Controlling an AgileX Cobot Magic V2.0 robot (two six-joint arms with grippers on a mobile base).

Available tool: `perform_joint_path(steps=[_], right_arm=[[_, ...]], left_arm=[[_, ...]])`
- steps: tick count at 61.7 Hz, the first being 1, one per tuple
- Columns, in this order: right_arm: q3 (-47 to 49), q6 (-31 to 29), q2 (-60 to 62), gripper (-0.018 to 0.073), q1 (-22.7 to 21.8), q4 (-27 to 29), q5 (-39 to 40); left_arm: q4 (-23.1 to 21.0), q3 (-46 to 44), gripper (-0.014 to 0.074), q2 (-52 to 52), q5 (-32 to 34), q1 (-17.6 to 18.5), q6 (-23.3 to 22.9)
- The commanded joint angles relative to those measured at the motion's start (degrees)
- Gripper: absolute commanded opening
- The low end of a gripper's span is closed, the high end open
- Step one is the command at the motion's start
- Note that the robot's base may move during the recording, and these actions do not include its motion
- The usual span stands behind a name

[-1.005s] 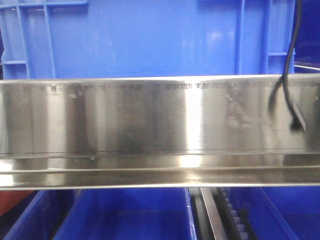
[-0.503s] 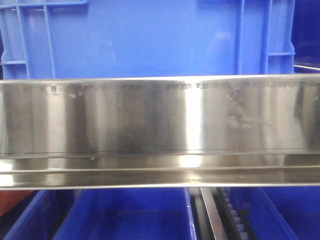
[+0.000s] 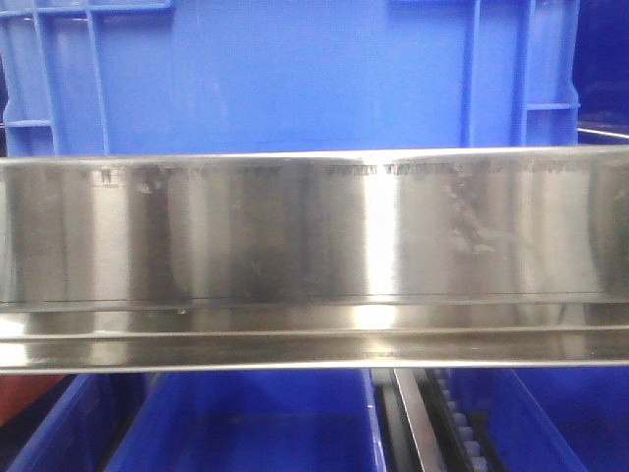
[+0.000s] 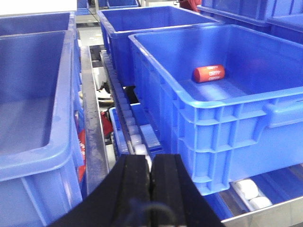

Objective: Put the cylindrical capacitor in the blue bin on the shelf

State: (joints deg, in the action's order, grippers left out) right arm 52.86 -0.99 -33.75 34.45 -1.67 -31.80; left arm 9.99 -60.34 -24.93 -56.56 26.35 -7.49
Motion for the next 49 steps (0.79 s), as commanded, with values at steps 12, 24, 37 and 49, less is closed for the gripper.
perform_joint_path(steps=[12,24,37,49], right_arm=[[-10.9,0.2,13.5,-0.0162,0.0,-1.1,3.9],[-14.7,0.2,16.6,-0.0162,0.0,-1.1,4.6],[-14.8,0.2,16.6,-0.0162,0.0,-1.1,5.3],[-14.8,0.2,16.6,-0.0162,0.0,-1.1,5.3]], left_arm=[[0.4,3.4,-0.0111,0.3,3.0,-0.1,-0.4],[0.4,5.1,-0.0111,0.3,3.7,-0.1,-0.4],[0.7,5.1,-0.0111,0.3,3.7,-0.1,-0.4],[0.7,5.1,-0.0111,0.3,3.7,-0.1,-0.4]])
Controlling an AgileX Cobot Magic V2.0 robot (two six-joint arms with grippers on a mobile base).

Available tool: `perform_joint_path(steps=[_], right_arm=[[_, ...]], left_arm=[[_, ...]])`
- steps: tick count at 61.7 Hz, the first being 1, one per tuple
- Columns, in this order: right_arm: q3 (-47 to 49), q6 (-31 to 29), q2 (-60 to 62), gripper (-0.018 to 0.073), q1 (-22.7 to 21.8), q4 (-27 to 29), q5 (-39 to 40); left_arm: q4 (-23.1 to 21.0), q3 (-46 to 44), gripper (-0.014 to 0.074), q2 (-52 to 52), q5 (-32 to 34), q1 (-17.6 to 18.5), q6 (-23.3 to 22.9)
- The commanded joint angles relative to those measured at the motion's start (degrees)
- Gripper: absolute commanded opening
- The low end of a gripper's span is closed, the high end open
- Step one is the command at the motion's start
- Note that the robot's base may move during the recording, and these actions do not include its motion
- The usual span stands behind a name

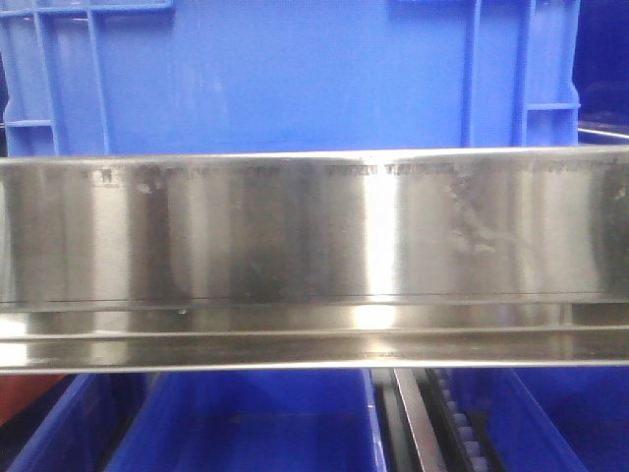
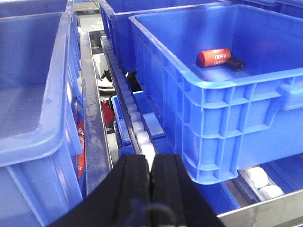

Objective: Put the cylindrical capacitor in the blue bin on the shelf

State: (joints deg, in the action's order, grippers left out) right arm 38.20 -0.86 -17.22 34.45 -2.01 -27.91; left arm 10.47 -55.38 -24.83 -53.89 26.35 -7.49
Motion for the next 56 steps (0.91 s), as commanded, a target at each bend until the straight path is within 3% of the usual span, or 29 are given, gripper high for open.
perform_joint_path(steps=[1,32,41,56], right_arm=[[-0.1,0.0,0.1,-0.0162,0.0,-0.8,1.4],[-0.1,0.0,0.1,-0.0162,0.0,-0.8,1.4],[-0.1,0.0,0.1,-0.0162,0.0,-0.8,1.4],[-0.1,0.0,0.1,-0.0162,0.0,-0.8,1.4]], left_arm=[[0.2,0.1,-0.0111,0.2,1.0,-0.1,-0.4],[-0.1,1.0,-0.0111,0.4,1.4,-0.8,-0.4],[-2.7,6.1,-0.0111,3.5,5.8,-7.0,0.0],[-12.4,25.8,-0.0111,16.1,26.3,-20.9,6.2]])
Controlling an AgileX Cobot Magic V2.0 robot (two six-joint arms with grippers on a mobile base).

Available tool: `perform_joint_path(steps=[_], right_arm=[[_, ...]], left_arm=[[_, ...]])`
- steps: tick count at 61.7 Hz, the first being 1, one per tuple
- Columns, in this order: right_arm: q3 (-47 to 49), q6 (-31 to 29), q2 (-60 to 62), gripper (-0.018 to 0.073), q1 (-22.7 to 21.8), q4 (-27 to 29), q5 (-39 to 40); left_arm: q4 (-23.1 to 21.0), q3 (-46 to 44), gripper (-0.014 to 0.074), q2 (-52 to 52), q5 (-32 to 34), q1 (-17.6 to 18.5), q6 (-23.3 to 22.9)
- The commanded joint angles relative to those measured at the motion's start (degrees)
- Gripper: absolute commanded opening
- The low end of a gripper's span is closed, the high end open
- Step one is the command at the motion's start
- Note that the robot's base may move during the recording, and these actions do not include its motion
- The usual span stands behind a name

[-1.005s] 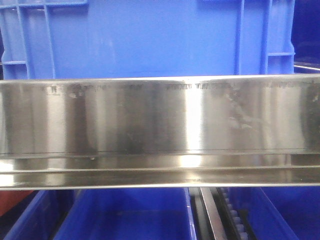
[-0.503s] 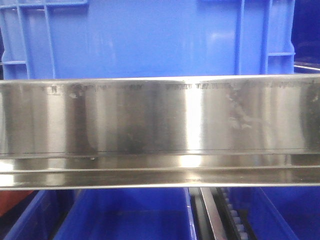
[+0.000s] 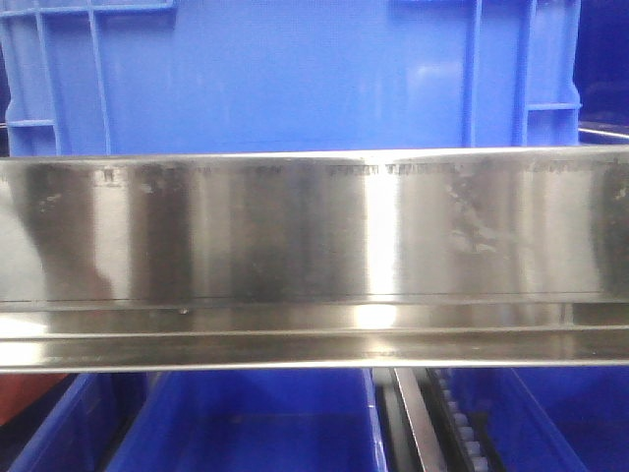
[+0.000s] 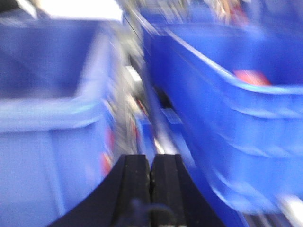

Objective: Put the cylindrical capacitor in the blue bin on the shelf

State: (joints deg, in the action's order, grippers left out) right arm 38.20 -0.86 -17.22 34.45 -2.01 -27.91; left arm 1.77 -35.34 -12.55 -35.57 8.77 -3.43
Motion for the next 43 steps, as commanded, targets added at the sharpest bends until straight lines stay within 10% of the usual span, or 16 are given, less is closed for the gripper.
perform_joint_path(steps=[1,28,43], right_arm=[[-0.1,0.0,0.1,-0.0162,0.0,-0.8,1.4],[-0.1,0.0,0.1,-0.0162,0.0,-0.8,1.4],[-0.1,0.0,0.2,-0.0162,0.0,-0.8,1.6]], left_arm=[[-4.2,7.0,-0.0111,4.4,8.9,-3.9,2.1],[-5.6,35.3,-0.0111,12.6,38.9,-5.6,2.1],[-5.1,35.3,-0.0111,12.6,33.2,-2.5,2.1]])
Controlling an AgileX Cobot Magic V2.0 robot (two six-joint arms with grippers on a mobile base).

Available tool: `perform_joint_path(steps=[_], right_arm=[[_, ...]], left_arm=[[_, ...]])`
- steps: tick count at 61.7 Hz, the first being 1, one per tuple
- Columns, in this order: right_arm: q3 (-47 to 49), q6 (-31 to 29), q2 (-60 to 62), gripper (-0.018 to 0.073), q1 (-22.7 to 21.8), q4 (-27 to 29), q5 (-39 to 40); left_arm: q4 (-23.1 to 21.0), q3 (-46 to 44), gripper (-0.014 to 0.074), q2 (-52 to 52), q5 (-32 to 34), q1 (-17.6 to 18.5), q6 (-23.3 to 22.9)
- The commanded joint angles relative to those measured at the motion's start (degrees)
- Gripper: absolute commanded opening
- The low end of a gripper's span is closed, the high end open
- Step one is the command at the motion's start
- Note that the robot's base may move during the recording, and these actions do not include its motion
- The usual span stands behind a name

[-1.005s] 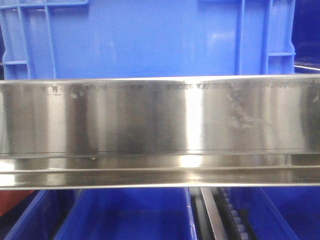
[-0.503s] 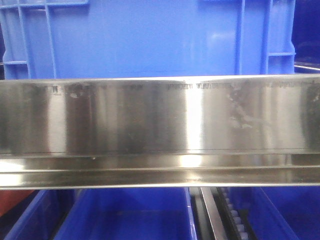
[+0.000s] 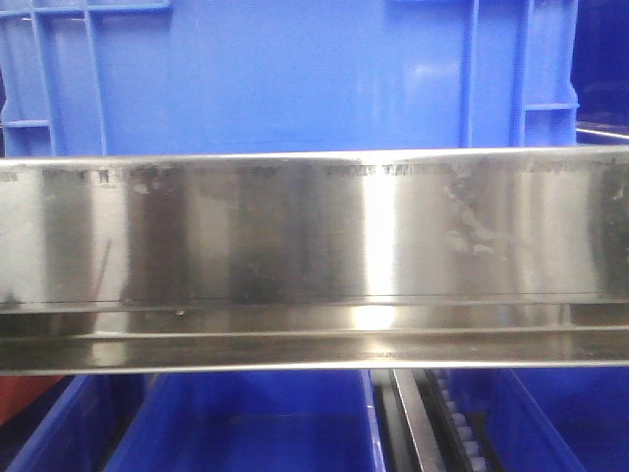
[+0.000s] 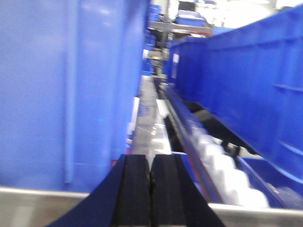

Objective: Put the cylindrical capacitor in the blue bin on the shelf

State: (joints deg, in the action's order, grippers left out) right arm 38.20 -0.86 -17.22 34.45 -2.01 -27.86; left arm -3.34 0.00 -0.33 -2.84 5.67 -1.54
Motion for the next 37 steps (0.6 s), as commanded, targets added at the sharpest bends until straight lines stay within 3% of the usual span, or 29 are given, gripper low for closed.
perform_joint_path(steps=[1,37], right_arm=[[-0.1,0.0,0.2,-0.0162,0.0,-0.8,1.5],[-0.1,0.0,0.2,-0.0162,0.0,-0.8,1.5]], left_arm=[[0.0,0.0,-0.0111,0.3,0.5,0.6,0.2],[0.0,0.0,-0.0111,0.3,0.8,-0.5,0.2]])
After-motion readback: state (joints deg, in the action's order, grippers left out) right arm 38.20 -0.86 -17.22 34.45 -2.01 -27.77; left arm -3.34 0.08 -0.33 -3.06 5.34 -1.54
